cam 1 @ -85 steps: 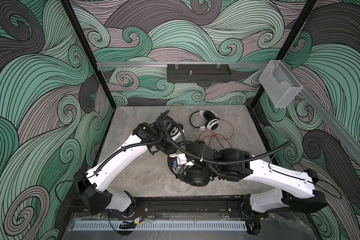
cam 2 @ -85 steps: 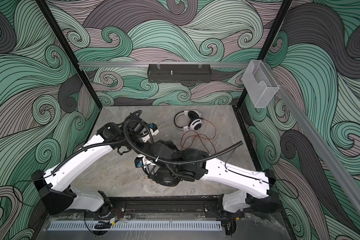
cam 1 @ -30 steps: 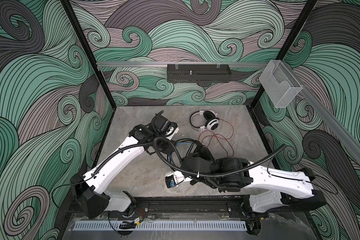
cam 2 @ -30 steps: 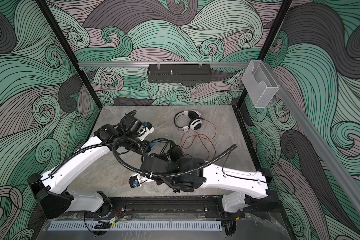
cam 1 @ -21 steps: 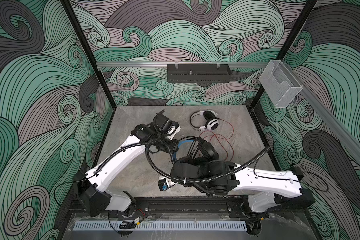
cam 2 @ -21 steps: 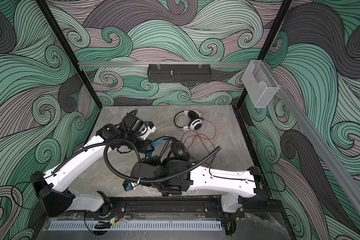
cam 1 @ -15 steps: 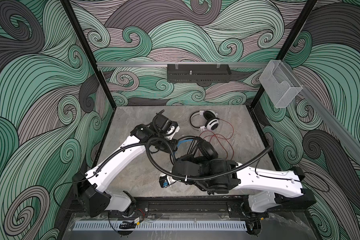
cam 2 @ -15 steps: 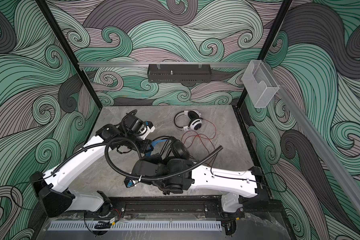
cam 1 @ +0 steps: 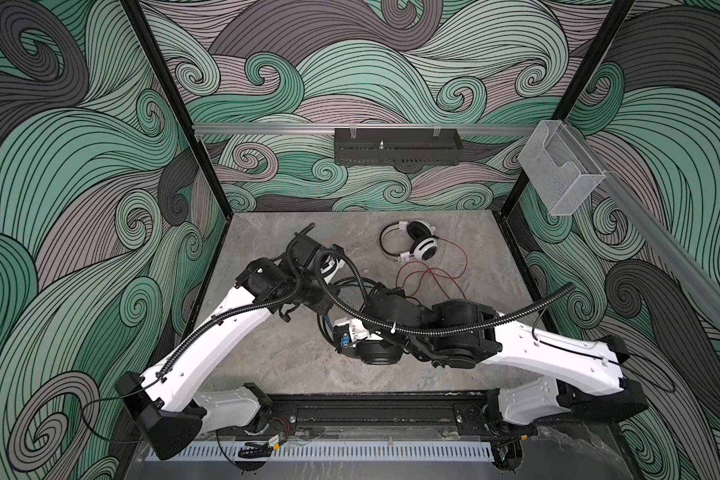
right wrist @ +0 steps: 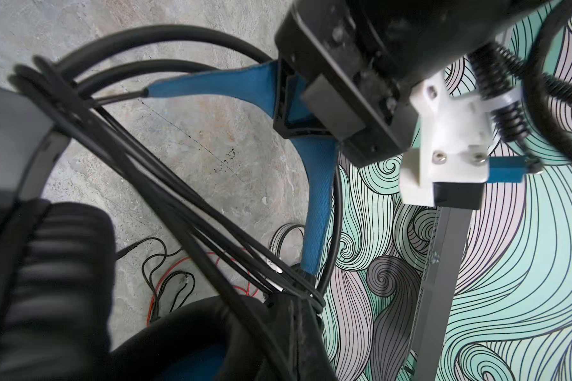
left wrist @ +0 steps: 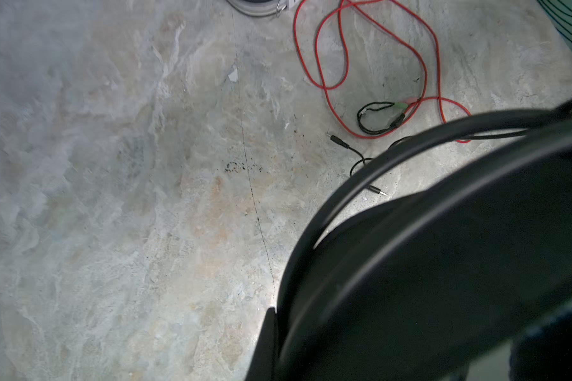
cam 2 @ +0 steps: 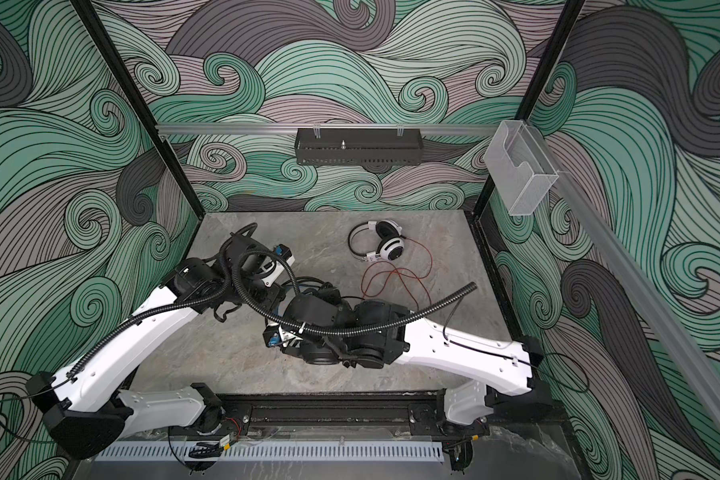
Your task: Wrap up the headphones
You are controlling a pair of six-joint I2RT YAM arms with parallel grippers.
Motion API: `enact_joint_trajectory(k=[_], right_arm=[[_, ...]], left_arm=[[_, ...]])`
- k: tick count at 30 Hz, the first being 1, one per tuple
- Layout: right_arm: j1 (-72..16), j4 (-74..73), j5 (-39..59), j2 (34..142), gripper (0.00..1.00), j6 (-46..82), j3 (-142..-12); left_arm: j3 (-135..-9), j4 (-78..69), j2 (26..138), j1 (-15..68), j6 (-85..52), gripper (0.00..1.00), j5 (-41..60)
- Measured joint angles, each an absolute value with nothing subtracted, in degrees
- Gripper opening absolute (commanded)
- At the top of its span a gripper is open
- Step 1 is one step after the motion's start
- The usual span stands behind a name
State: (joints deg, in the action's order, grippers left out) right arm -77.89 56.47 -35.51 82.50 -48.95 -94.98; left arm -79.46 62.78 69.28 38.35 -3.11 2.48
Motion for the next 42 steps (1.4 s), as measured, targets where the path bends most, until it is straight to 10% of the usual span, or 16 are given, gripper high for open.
enact_joint_trajectory(k=[22, 29, 42], right_arm=[[-70.5, 51.2, -28.5, 77.2, 0.16, -39.3, -91.0], [-64.9, 45.7, -21.5, 71.6, 0.43, -32.6, -83.8], [-48.7, 23.9, 4.3, 63.4, 0.59, -16.3, -67.8]], left_arm=[[-85.2, 67.6, 64.3, 40.3, 6.1, 0.0, 0.7], [-91.4, 71.1, 66.5, 40.3, 5.8, 0.0, 1.0], [-98.1, 71.8, 68.2, 40.3, 1.8, 0.0, 4.2]])
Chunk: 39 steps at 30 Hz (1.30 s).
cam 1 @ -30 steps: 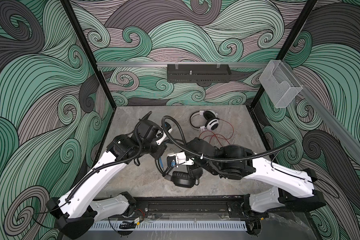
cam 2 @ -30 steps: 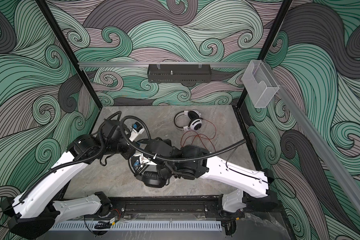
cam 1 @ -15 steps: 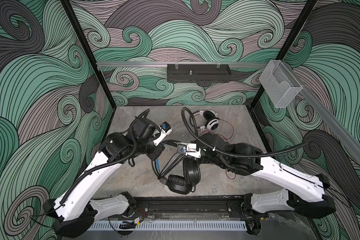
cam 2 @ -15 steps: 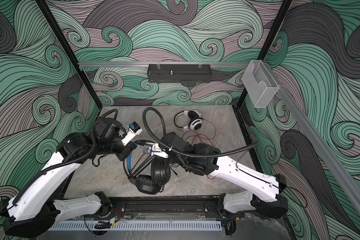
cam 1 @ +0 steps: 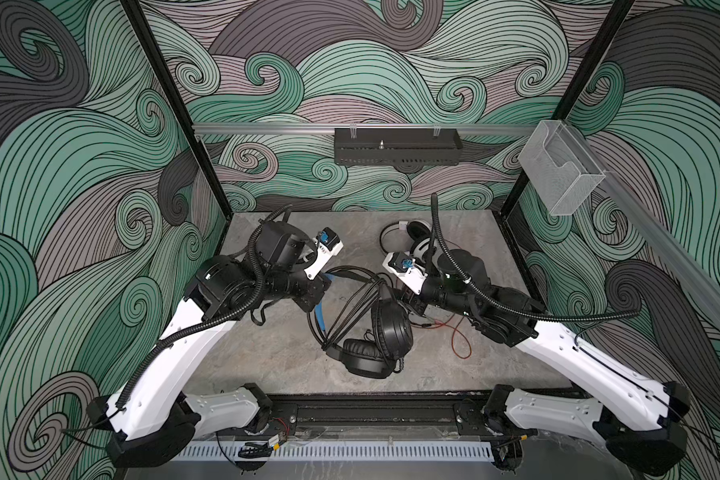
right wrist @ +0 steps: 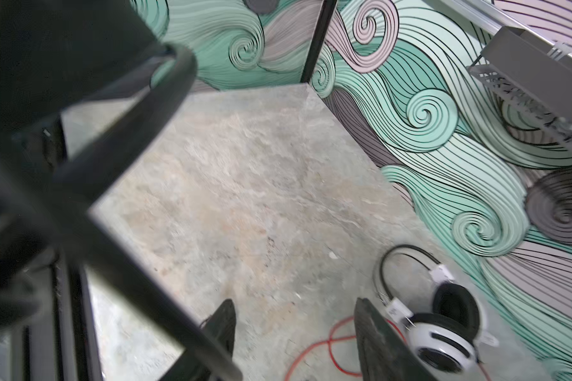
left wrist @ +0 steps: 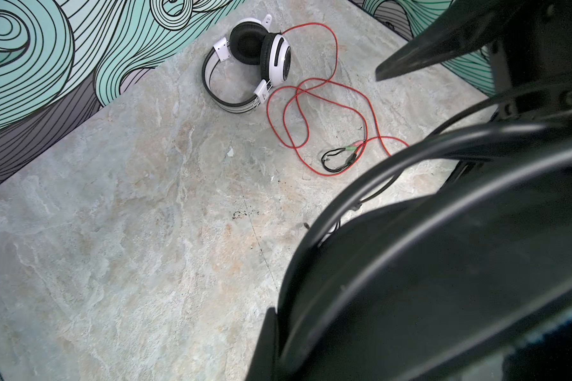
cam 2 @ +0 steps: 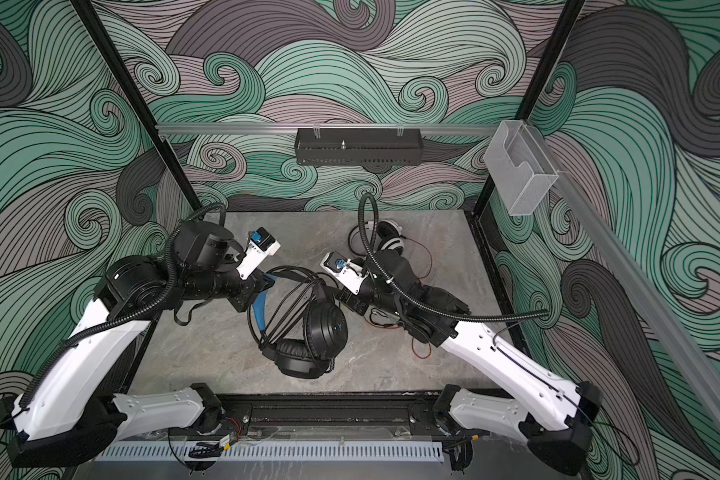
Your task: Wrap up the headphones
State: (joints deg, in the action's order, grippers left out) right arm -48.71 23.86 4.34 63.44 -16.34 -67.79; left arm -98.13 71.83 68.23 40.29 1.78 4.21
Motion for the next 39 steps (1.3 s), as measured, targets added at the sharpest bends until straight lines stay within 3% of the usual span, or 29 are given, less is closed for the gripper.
enact_joint_trajectory(k=[5, 13, 39], right_arm=[[-42.3, 13.4, 15.3, 63.4, 0.59, -6.7, -60.5], [-40.1, 5.1, 24.5, 64.1, 0.59, 1.2, -54.8], [-36.6, -7.0, 30.8, 66.1, 0.5, 11.6, -41.9]], left_arm=[[-98.7, 70.2, 69.0, 40.3, -1.0, 0.0, 5.8], [-103.5, 68.1, 70.4, 40.3, -3.6, 0.0, 7.4], [-106.1, 63.0, 70.8, 40.2, -10.9, 0.0, 10.8]])
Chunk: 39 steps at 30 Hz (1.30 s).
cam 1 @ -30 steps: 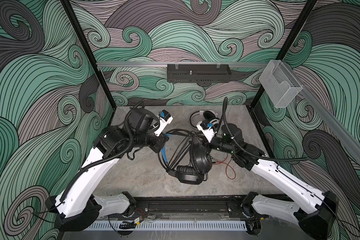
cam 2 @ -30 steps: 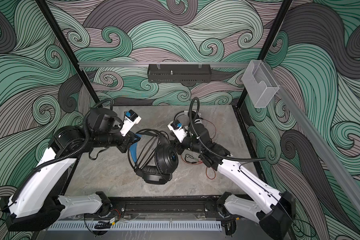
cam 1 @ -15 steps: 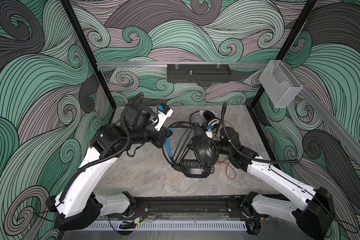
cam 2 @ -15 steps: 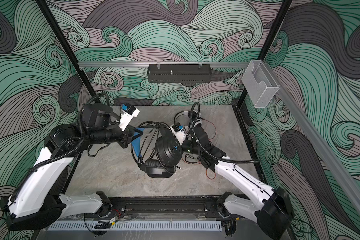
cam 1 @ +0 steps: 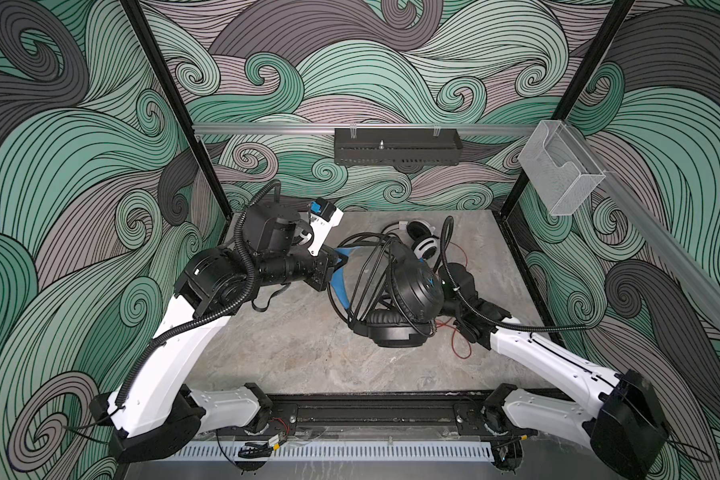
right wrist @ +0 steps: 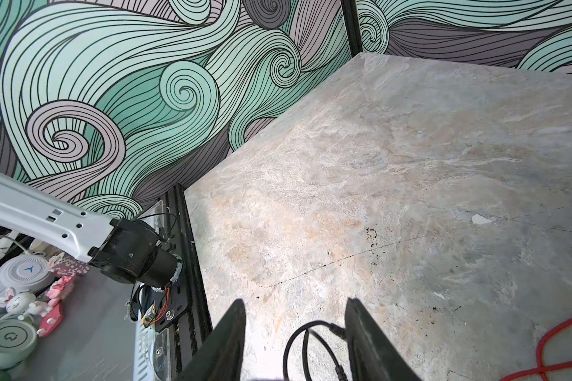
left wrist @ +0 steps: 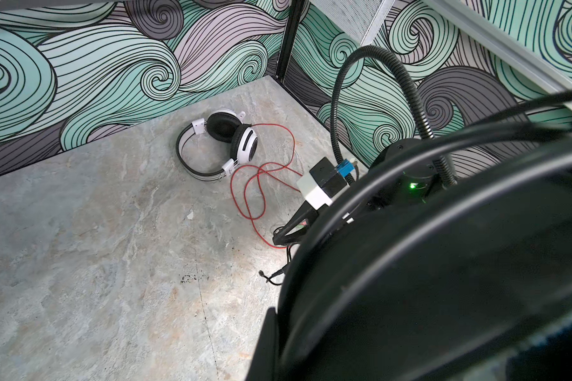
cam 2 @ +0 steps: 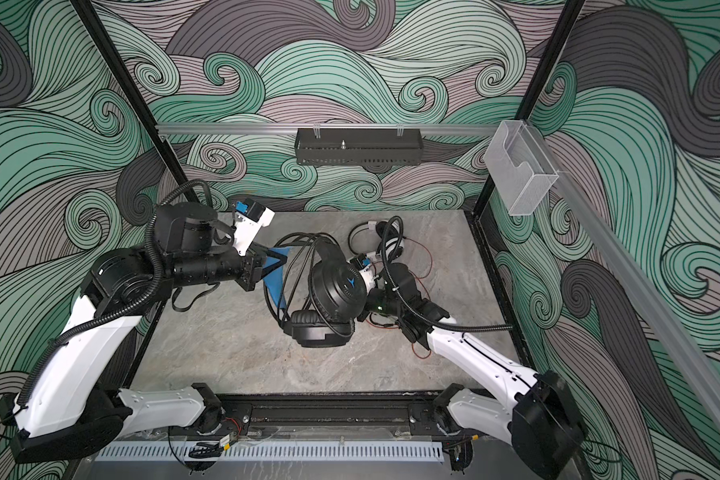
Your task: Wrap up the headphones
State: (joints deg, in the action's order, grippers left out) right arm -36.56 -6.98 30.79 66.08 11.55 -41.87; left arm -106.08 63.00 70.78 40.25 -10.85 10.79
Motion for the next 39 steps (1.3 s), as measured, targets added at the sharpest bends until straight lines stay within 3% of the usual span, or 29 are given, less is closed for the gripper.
enact_joint_trajectory(k=[21, 28, 39], right_arm=[[-35.7, -22.0, 35.7, 78.7, 0.5, 23.2, -39.6], [-36.0, -23.4, 36.3, 81.0, 0.36, 24.6, -38.4], [-36.0, -22.6, 36.4, 81.0, 0.04, 23.7, -37.3]], left_arm=[[-106.0, 59.8, 70.7, 40.2, -13.9, 0.0, 12.1], [-105.6, 58.6, 70.7, 40.0, -15.0, 0.0, 12.1], [-102.2, 57.5, 70.3, 35.6, -20.1, 0.0, 11.4]])
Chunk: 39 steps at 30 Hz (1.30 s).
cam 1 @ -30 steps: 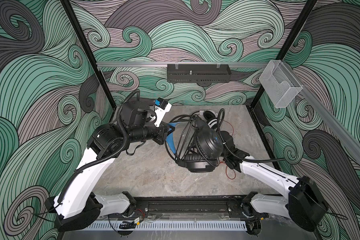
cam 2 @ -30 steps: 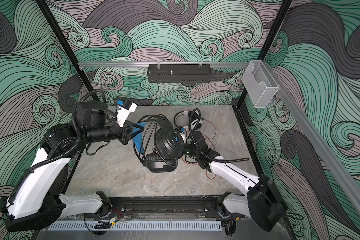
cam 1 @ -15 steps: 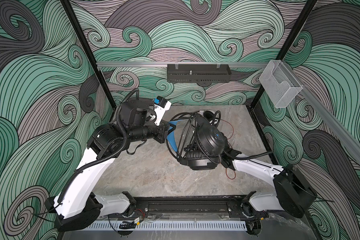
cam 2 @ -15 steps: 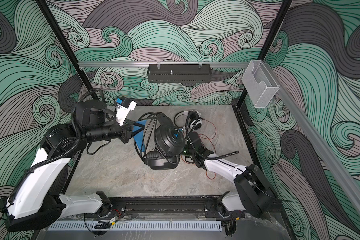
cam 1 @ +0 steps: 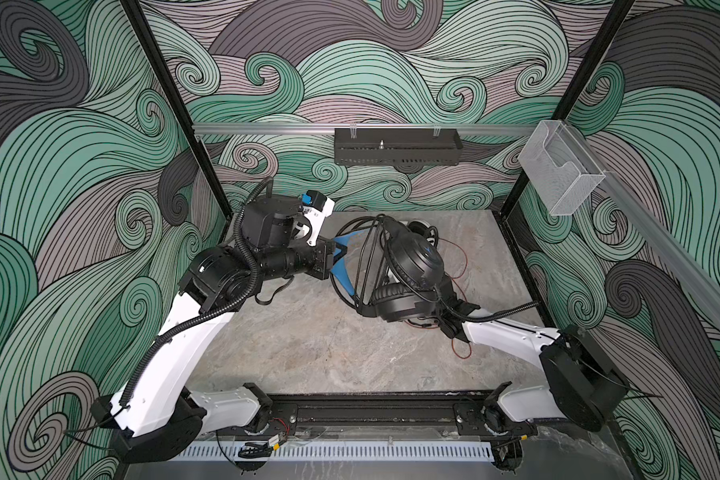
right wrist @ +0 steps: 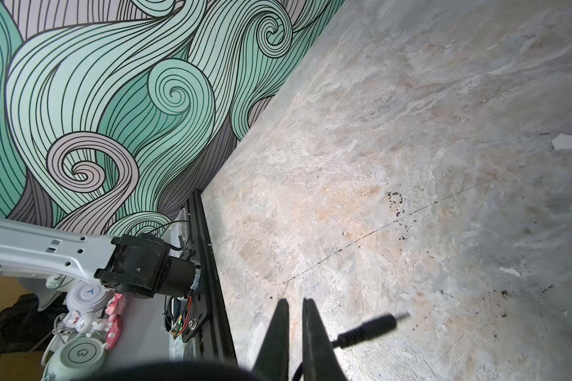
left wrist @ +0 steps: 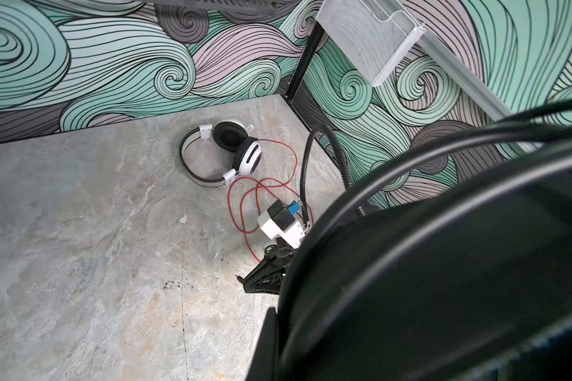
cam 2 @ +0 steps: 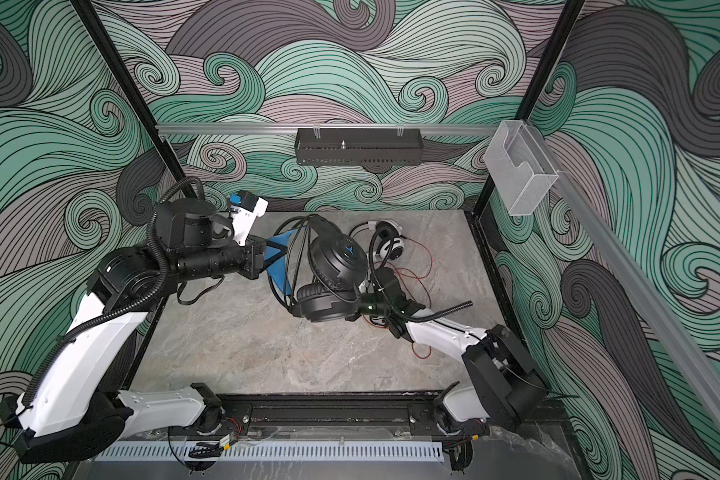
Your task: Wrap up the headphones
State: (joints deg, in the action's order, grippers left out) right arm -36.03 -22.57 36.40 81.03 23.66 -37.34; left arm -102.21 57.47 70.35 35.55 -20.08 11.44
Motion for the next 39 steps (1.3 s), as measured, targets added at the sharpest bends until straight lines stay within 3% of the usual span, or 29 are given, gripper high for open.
enact_joint_trajectory(k=[9, 17, 24, 31, 39], right_arm=[[-36.1, -15.0, 33.9, 80.7, 0.0, 19.7, -37.7], [-39.0, -1.1, 24.2, 73.5, 0.0, 12.2, -40.8], [-45.8, 6.5, 14.4, 68.4, 0.0, 6.0, -43.6], [-51.9, 15.1, 6.0, 68.4, 0.0, 0.7, -48.8], [-62.7, 27.5, -4.7, 68.3, 0.0, -6.7, -60.6]], left_arm=[[-92.9, 53.4, 66.5, 28.4, -29.3, 0.0, 8.5], [-86.2, 48.1, 62.7, 27.0, -40.8, 0.0, -0.3], [-85.3, 43.6, 66.6, 27.0, -48.0, 0.0, -9.1], [-85.4, 42.0, 73.3, 27.1, -46.6, 0.0, -17.8], [-85.2, 41.2, 77.3, 30.5, -33.9, 0.0, -28.8]])
